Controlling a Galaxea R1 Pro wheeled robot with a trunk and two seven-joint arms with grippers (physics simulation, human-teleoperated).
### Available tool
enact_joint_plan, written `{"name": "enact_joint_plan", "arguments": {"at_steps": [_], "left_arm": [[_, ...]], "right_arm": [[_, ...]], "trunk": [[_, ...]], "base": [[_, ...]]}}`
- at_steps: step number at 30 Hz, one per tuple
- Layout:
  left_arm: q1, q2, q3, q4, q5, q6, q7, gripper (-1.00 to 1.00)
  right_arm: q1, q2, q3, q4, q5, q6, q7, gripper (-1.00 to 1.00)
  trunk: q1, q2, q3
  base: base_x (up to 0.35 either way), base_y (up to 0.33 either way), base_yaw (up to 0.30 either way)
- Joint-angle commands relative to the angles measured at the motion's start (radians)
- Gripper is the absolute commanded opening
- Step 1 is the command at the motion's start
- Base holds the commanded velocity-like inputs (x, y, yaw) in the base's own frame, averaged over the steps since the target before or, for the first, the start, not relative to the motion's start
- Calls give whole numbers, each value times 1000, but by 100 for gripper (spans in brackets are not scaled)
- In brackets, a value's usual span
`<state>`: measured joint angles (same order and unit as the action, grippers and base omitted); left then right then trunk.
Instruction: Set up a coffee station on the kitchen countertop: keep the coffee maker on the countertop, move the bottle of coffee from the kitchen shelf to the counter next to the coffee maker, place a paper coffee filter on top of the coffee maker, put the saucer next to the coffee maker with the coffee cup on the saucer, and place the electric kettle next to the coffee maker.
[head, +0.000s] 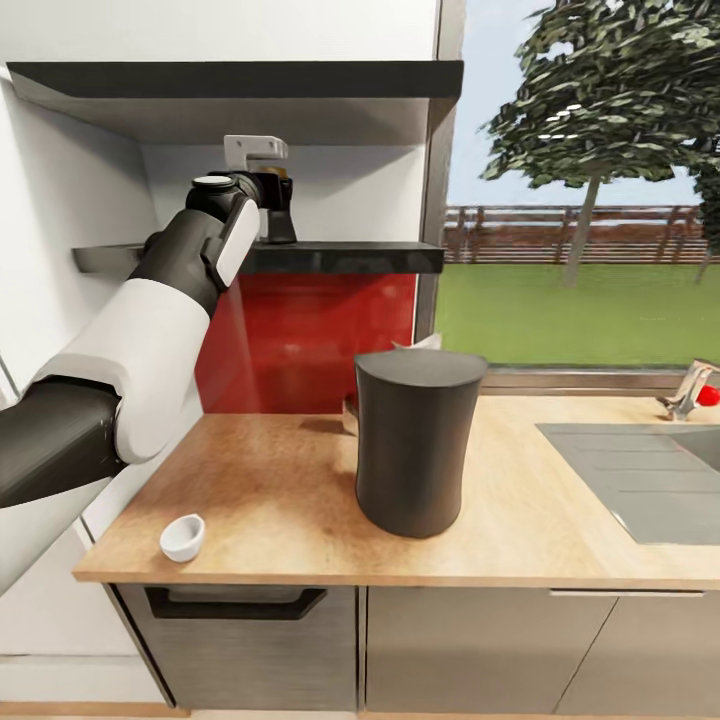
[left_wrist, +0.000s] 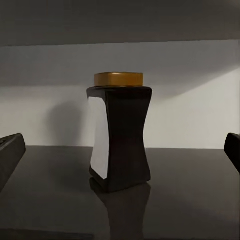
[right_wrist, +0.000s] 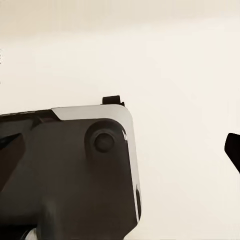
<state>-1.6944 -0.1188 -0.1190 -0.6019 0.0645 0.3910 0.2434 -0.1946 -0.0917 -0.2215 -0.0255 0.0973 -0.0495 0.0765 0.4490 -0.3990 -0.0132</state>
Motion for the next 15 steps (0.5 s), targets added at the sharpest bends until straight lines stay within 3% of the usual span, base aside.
{"name": "enact_joint_plan", "arguments": {"at_steps": [1,9,15], "left_arm": [[-1,1,-5,-1,7,5,7,100],[-1,1,-6,-1,8,5,7,100],[-1,1,-7,0,8,5,7,100]], "right_arm": [[0,0,-9,1,10,-3,3,100],[0,0,-9,1,10,-4,2,100],[0,0,-9,1,10,-4,2,100]], "trunk": [[1,-1,-1],[1,-1,-1],[1,-1,-1]], "base": [[275,0,0],[142,0,0],[257,41,0]]}}
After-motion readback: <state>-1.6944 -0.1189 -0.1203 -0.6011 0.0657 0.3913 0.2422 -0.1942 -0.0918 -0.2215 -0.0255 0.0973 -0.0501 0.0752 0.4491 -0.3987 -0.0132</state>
